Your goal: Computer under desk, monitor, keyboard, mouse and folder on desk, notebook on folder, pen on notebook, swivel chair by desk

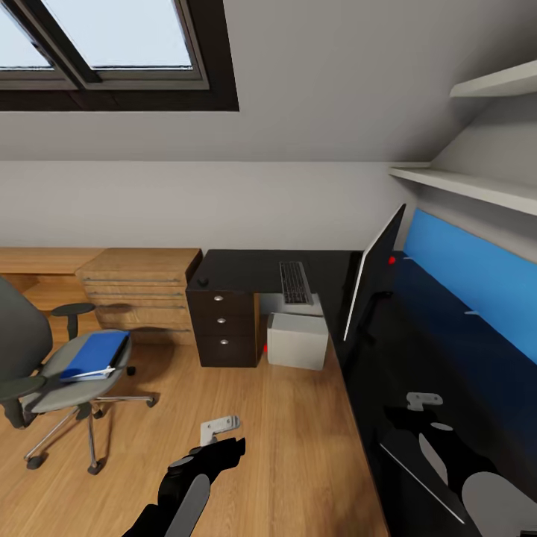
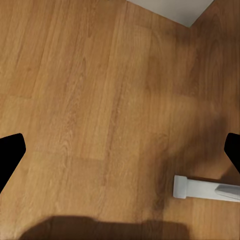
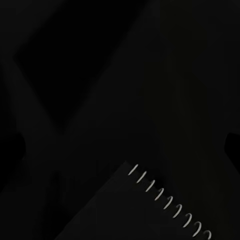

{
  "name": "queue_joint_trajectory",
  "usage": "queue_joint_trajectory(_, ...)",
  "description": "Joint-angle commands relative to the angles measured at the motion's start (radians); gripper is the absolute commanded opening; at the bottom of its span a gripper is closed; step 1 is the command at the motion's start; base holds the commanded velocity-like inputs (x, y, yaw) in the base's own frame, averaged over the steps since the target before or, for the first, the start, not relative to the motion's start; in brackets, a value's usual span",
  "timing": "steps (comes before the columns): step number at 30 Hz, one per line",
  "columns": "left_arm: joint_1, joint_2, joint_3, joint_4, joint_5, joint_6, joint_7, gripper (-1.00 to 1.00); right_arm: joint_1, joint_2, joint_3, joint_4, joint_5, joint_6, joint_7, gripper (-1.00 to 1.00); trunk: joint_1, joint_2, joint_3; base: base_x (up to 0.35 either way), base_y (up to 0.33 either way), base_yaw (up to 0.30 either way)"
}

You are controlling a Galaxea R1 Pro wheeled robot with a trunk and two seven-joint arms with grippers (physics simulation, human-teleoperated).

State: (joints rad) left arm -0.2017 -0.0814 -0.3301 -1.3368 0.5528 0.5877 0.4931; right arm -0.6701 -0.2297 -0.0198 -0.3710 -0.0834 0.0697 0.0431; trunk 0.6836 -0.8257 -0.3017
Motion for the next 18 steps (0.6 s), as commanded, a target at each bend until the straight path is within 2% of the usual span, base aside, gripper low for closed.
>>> queue_joint_trajectory(1,-0.001,0.000,-0.001,-0.001,0.011,0.001,0.010,1.00,0.000,0.000,-0.002,-0.001,-0.009,0.005,0.004,1.00,0.004,-0.008,-0.005,0.000,0.000,0.000)
queue_joint_trajectory(18,-0.001,0.000,-0.001,0.001,0.010,0.001,0.010,1.00,0.000,0.000,-0.002,0.000,-0.008,0.007,0.004,1.00,0.069,-0.127,-0.058,0.000,0.000,0.000)
